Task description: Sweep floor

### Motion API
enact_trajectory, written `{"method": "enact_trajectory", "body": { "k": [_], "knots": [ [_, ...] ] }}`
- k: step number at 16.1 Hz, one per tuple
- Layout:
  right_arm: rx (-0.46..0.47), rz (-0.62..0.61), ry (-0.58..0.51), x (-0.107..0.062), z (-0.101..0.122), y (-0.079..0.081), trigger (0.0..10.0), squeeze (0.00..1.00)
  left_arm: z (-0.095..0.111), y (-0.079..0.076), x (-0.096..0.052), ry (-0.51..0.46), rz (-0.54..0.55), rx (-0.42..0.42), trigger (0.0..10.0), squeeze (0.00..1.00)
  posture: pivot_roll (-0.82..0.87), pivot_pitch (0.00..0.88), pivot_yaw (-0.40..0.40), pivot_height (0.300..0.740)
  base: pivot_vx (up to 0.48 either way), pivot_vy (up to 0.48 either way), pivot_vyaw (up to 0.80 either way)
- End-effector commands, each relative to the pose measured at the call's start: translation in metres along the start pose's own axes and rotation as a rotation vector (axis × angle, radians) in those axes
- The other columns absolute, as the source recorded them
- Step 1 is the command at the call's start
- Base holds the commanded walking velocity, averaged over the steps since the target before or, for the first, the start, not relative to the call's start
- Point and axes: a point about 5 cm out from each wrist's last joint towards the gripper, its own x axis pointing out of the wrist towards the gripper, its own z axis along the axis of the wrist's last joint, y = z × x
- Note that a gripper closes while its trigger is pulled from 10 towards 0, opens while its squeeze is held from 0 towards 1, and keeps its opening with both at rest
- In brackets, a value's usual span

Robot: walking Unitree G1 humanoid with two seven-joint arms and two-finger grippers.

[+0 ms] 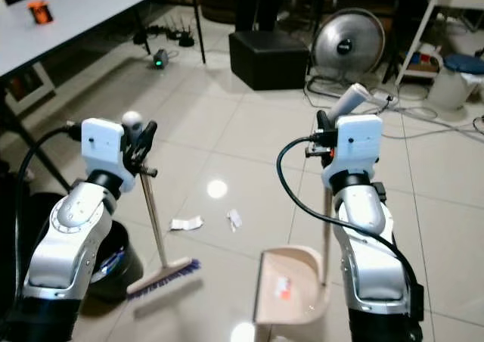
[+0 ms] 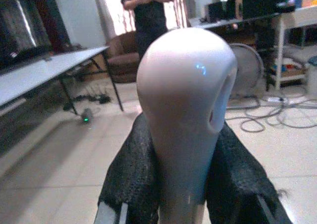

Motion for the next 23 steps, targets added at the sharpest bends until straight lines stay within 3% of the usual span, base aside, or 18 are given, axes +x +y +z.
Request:
{"method": "enact_trajectory", "body": {
  "k": [1,14,18,23],
  "knots": [
    [-0.010,-0.012,-0.049,0.0001,0.0103,-0.0037,10.0,0.00,0.0098,-0.0047,0.0028,-0.050,-0.023,-0.003,10.0,0.00,-0.04,0.000,0.051,0.740,0.386,0.000,0.00],
    [0.032,-0.031,-0.035,-0.0002,0.0082,-0.0031,10.0,0.00,0.0115,-0.0029,0.0058,-0.058,-0.020,-0.005,10.0,0.00,-0.04,0.000,0.060,0.740,0.400,0.000,0.00],
    [0.026,-0.041,-0.021,-0.0013,0.0057,-0.0047,10.0,0.00,0.0114,-0.0039,0.0065,-0.058,-0.024,-0.008,10.0,0.00,-0.04,0.000,0.068,0.740,0.406,0.000,-0.63],
    [0.022,-0.049,-0.022,-0.0027,0.0054,-0.0056,10.0,0.00,0.0113,-0.0038,0.0074,-0.056,-0.031,-0.004,10.0,0.00,-0.04,0.002,0.076,0.740,0.405,0.000,0.00]
  ]
}}
